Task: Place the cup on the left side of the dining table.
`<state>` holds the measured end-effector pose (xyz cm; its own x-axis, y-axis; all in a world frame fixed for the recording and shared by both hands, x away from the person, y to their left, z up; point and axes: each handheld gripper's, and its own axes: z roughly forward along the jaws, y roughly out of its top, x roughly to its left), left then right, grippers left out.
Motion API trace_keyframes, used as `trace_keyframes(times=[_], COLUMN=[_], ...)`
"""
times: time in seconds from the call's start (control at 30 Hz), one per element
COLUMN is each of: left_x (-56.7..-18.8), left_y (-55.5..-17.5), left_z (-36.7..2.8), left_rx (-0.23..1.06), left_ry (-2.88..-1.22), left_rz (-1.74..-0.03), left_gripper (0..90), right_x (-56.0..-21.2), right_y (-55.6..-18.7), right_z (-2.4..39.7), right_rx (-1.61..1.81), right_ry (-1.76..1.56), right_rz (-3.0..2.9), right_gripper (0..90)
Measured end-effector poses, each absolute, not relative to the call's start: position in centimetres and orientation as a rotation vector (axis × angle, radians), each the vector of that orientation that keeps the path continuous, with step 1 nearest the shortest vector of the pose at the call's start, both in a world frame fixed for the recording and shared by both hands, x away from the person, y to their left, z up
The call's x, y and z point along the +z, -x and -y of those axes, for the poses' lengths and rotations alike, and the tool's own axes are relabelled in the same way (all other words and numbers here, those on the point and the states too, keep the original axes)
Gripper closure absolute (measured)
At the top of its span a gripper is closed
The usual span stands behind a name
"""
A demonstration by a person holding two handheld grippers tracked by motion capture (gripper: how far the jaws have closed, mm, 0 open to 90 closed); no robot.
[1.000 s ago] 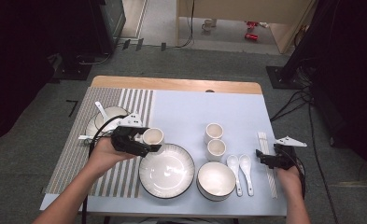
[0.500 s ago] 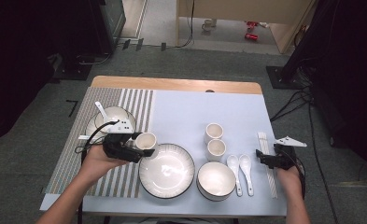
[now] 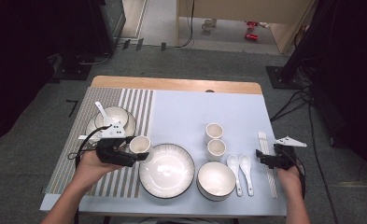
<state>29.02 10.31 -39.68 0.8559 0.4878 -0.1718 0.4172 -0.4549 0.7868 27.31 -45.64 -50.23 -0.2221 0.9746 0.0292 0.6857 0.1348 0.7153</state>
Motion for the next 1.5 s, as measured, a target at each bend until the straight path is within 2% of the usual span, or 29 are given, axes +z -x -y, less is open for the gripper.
trace_keyframes(times=[1.5], left_x=[-42.8], left_y=[-27.5], left_z=[-15.4], left_rx=[0.045], left_ry=[-2.134], left_rz=[-0.740], left_gripper=[27.6], right_x=[-50.2], right_y=[-27.3], right_z=[45.6], right_rx=[0.856], right_ry=[-1.596], right_rz=[-1.966], right_gripper=[15.6])
